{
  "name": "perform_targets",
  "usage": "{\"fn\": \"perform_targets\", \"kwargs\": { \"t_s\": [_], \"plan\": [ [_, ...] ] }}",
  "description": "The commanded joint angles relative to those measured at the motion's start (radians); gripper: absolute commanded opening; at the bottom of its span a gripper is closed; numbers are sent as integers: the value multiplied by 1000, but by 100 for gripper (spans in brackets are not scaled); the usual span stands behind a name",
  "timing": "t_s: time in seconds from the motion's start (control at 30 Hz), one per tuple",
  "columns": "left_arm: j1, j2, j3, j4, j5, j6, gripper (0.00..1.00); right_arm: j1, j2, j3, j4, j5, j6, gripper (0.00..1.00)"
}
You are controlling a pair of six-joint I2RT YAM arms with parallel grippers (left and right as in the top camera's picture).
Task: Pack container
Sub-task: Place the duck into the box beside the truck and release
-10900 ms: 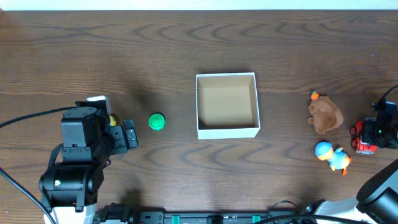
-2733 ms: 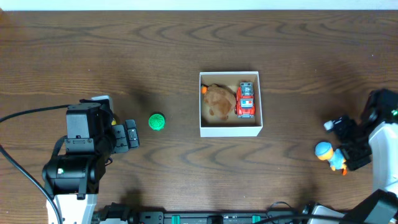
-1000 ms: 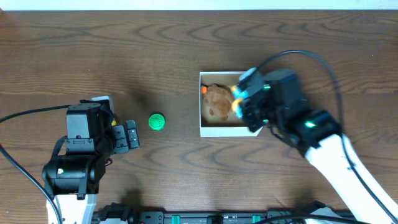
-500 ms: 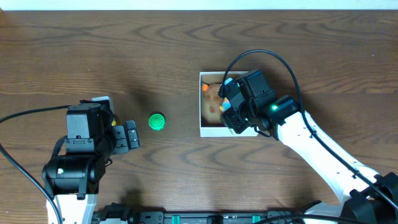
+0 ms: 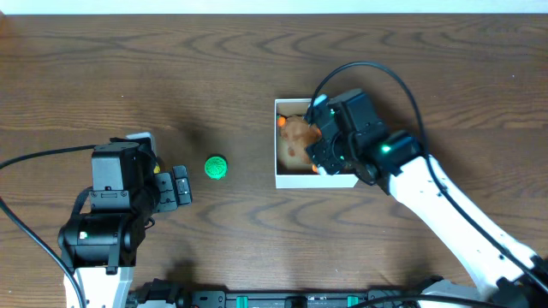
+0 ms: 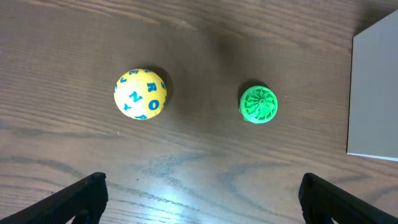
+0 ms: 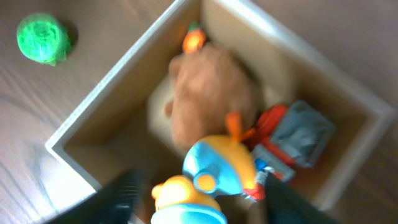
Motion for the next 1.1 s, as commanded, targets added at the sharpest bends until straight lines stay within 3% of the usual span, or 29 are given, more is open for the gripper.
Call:
{"fn": "perform_targets", "kwargs": {
  "t_s": [0.0, 0.03, 0.07, 0.27, 0.7, 1.07],
  "plan": [
    [5, 0, 16, -7, -4, -9, 98, 5, -56, 42, -5, 48, 34, 21],
    [5, 0, 16, -7, -4, -9, 98, 6, -56, 42, -16, 48, 53, 7],
    [5, 0, 16, -7, -4, -9, 98, 6, -55, 40, -29, 48, 69, 1],
    [5, 0, 16, -6, -4, -9, 98, 8, 2, -5, -77, 35, 142, 1],
    [5, 0, 16, -6, -4, -9, 98, 8, 209, -92, -59, -72, 143, 1],
    [5, 0, 16, -8, -4, -9, 98, 7, 206, -73, 24, -72, 142, 4]
  ]
}}
